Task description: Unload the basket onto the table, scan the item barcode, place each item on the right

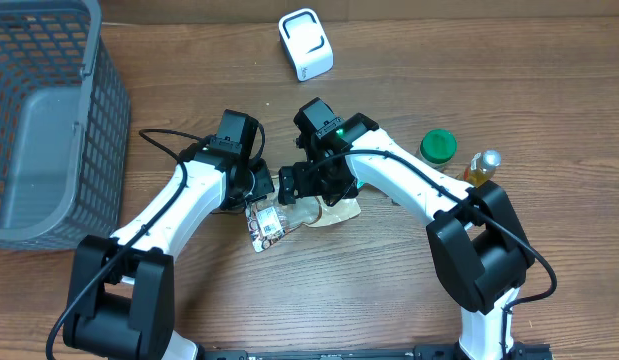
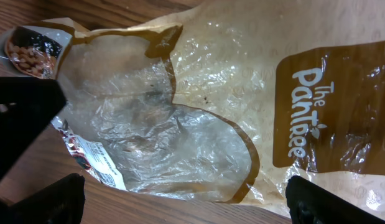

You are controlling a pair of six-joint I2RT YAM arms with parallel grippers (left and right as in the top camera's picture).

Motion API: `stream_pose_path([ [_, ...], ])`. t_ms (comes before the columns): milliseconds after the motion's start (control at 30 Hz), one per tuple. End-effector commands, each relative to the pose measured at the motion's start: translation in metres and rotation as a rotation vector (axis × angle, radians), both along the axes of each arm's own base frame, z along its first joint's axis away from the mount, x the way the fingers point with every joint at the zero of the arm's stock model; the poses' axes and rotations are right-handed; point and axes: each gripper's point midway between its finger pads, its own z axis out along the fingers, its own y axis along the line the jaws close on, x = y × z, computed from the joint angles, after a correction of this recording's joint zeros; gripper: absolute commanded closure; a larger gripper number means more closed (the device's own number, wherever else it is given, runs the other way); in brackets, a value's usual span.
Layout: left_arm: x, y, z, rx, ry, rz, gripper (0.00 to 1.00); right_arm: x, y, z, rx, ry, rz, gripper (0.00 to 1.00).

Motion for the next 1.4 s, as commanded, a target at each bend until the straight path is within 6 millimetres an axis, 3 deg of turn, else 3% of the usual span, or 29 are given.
stream_pose_path([
  [0, -0.005, -0.002, -0.009, 0.001, 0.029, 0.005, 0.96, 0.011, 0.002, 0.019, 0.028, -0.056, -0.008, 0.0],
  [367, -0.006, -0.001, -0.013, 0.009, 0.037, -0.014, 0.96, 0.019, -0.001, 0.019, 0.025, -0.081, -0.02, 0.0],
  [833, -0.013, 0.0, -0.053, 0.034, 0.132, -0.014, 0.96, 0.028, -0.006, 0.019, 0.01, -0.11, -0.037, 0.0],
  [1367, -0.009, -0.001, -0.053, 0.028, 0.118, -0.014, 0.96, 0.041, -0.017, 0.017, -0.055, -0.177, -0.058, 0.0],
])
